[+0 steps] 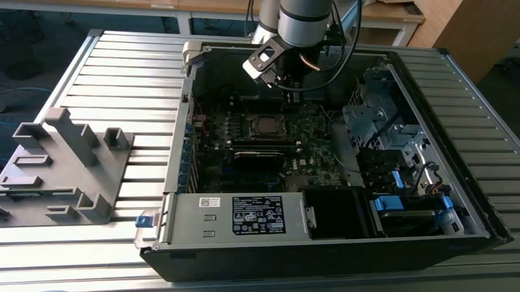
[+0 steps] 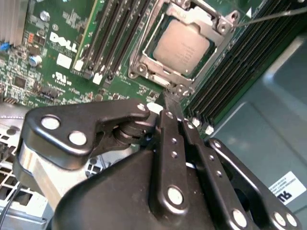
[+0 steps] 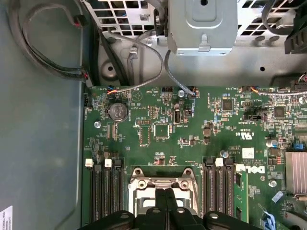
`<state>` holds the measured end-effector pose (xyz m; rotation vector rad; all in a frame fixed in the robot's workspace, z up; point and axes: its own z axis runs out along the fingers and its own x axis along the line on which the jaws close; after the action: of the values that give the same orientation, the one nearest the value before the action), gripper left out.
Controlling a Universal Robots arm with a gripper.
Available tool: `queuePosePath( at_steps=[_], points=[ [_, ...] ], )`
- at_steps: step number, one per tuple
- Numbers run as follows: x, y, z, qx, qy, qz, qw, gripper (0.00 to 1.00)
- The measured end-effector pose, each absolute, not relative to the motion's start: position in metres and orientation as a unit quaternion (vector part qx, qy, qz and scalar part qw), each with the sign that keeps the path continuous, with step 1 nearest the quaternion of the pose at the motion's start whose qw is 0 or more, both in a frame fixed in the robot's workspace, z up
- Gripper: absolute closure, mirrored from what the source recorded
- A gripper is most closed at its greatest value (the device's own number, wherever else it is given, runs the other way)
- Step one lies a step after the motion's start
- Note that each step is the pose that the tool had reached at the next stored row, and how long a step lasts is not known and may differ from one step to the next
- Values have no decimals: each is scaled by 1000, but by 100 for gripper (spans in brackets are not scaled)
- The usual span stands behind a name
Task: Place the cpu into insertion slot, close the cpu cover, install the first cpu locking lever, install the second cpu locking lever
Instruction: 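Close the cpu cover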
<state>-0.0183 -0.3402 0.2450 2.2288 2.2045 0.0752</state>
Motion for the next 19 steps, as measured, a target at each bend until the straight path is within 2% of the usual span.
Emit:
queuePosePath(
  at_steps=[4, 7, 19],
  points=[
    [-19, -340, 245, 711, 703, 24, 3, 89],
    [-19, -340, 245, 711, 703, 19, -1, 89],
    [-24, -340, 244, 711, 703, 19, -2, 89]
  ],
)
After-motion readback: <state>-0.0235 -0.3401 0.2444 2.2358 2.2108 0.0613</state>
